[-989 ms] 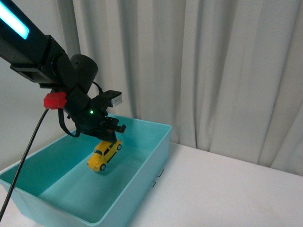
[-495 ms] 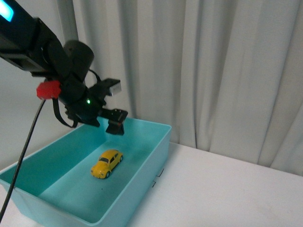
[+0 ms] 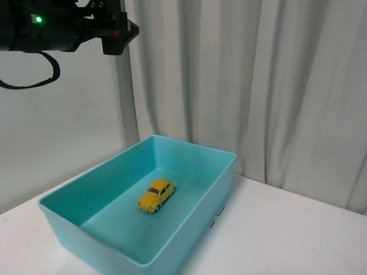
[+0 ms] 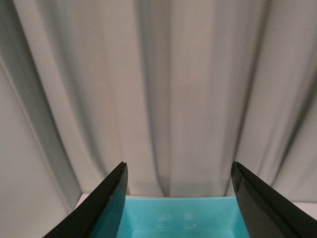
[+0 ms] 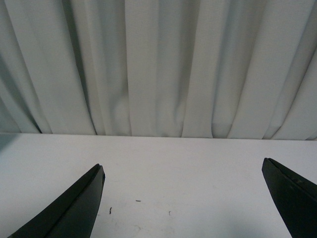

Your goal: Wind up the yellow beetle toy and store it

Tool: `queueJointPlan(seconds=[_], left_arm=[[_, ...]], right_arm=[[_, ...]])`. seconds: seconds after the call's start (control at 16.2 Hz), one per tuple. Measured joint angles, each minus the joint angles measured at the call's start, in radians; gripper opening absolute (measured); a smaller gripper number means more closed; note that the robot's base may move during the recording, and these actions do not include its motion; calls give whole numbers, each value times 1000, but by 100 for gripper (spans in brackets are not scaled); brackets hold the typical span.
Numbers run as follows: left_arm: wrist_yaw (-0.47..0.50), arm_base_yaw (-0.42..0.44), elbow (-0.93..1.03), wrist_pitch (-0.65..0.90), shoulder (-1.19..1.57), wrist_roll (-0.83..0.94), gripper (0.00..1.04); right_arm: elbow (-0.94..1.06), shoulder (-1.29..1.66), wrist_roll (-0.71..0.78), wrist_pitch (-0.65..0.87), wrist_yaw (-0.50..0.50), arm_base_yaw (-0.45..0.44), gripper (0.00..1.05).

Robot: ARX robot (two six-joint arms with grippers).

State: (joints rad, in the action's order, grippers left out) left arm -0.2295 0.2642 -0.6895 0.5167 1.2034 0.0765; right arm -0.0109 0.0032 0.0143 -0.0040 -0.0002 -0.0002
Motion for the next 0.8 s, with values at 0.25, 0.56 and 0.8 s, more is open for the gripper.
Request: queueJointPlan(seconds=[0.25,0.56,0.8], left_arm=[[62,-100,322,137,-150,-62,18],[132,-171,500,140,-341,-73,2],[216,-272,580,82,-486,-73,2]], right_arm=[[0,0,0,0,0,0,98],[0,0,0,0,1,0,98],[0,0,0,1,1,0,98]])
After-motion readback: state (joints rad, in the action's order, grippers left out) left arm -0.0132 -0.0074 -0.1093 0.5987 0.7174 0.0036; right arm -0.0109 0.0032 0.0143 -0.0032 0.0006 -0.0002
